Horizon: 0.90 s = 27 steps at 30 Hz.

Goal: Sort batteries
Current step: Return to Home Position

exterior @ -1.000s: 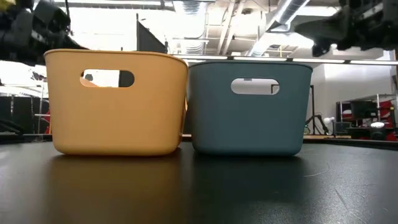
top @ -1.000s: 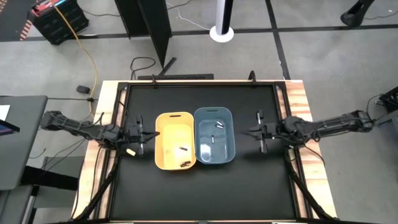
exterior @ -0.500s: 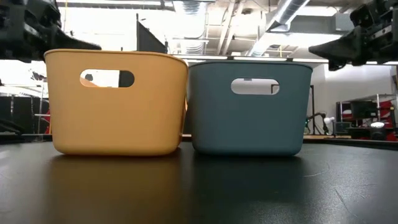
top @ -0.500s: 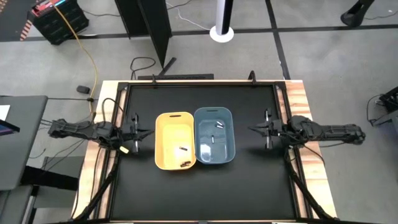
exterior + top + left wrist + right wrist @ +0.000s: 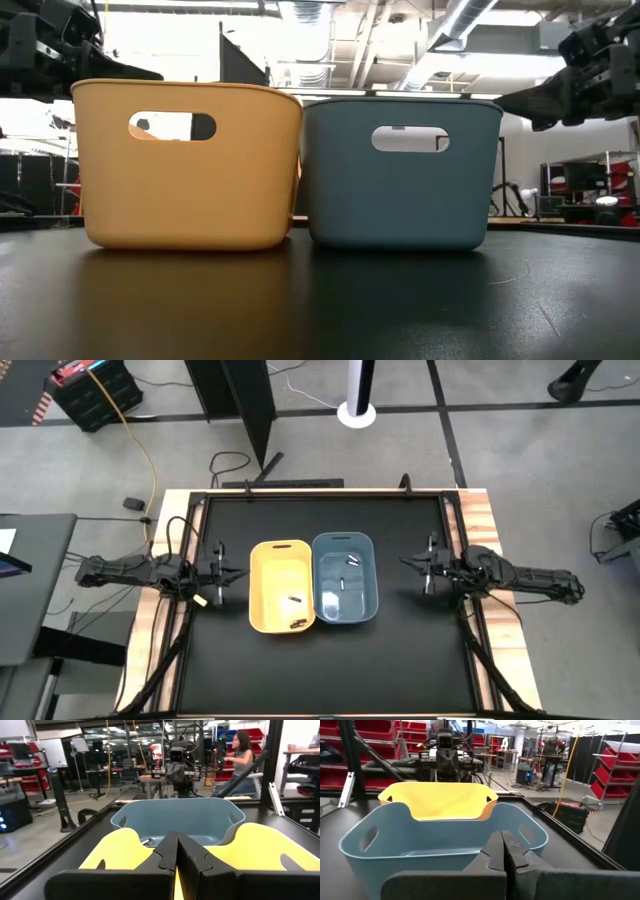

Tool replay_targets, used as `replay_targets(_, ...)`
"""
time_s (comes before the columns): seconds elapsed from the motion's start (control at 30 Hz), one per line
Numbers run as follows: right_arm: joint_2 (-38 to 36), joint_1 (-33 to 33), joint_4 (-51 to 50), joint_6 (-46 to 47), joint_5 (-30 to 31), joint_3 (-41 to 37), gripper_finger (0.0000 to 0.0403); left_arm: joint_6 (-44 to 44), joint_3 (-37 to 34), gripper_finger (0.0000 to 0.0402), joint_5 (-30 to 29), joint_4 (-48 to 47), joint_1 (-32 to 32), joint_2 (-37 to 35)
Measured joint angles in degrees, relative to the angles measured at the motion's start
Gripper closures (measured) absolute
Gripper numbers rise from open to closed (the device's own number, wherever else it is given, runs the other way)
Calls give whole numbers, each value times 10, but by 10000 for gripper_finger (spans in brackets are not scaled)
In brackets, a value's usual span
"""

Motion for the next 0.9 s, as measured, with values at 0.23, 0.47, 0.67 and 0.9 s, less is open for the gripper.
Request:
replay_targets(0.23,-2,2,0,27,-6,-1,385,16,0,401,3,-1,0,2)
replay_targets(0.47,1,2,-1,63,-6,-1,362,-3,0,401,-3,-1,0,2)
replay_targets(0.67,1,2,-1,63,-6,-1,361,-6,0,401,-6,-1,0,2)
replay_targets(0.9,1,2,-2,63,-6,-2,360,-7,0,401,-7,-1,0,2)
